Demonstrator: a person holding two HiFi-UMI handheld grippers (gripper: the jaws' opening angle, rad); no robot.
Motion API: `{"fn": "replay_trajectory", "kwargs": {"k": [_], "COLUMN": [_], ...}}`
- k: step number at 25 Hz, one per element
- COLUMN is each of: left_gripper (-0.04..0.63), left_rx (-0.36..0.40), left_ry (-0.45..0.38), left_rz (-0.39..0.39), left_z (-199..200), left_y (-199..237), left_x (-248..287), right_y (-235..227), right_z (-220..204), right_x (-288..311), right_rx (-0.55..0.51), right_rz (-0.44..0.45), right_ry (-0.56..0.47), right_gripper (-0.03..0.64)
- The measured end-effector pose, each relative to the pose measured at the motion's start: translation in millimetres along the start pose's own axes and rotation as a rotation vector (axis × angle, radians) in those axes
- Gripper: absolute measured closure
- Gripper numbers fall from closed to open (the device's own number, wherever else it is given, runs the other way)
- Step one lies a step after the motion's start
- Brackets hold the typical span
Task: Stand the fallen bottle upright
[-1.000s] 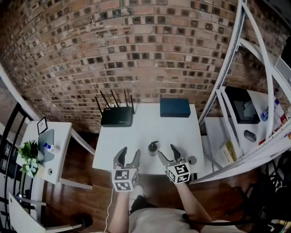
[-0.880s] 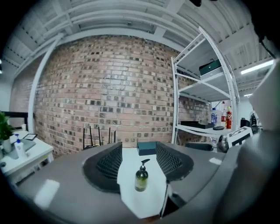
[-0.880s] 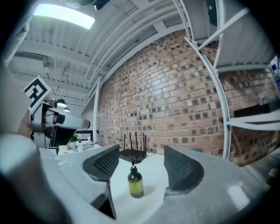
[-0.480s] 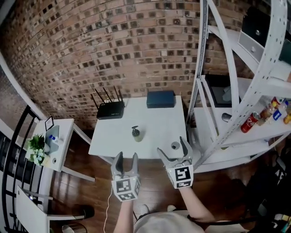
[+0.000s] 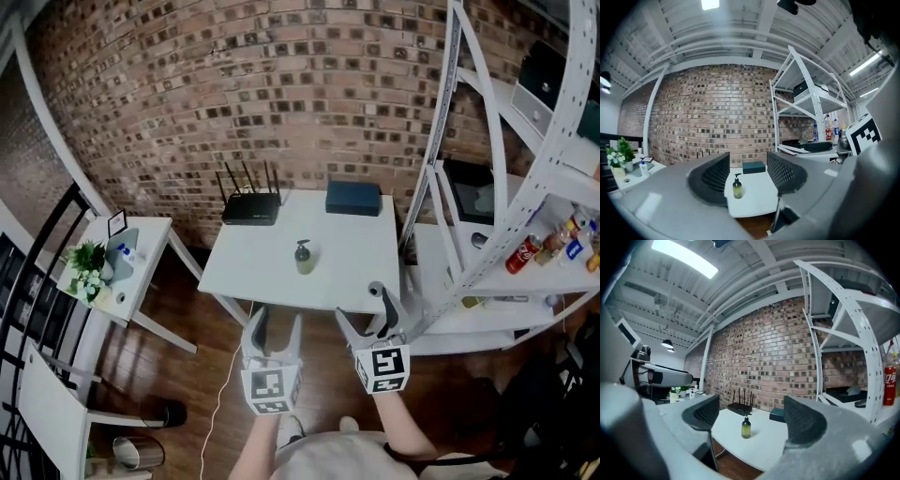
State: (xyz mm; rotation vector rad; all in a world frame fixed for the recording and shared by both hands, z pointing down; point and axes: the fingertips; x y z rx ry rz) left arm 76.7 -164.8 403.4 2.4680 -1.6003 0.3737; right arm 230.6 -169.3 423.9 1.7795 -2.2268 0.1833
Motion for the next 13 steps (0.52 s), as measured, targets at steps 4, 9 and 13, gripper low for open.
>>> {"fn": "replay_trajectory", "kwargs": {"k": [4, 9, 13], "left_gripper": [0.339, 0.339, 0.339], "left_rx": [-0.012, -0.012, -0.009], "left_ry": [0.007, -0.014, -0.031], "left_rz": [0.026, 0.050, 0.075], "left_z": [-8.5, -7.6, -10.9], "left_y": [24.6, 46.0, 62.8], "left_x": [-15.3, -29.6, -41.4], "right_y": [33.1, 49.8, 63.4], "right_z": [13.8, 23.3, 21.1], "right_x": [2.8, 1.1, 2.3], "right_rx": [-0.030, -0.034, -0.038], "right_rz": [0.036, 0.041, 0.050], "right_ry": [-0.018, -0.033, -0.027], "right_gripper": [0.202, 0.204, 0.206]}}
Point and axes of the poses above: the fingertips, and each gripper's own axes: x forward along the fingers, y to its left, z out of its top, and after that the axes turned 15 degrees about y, right-handed
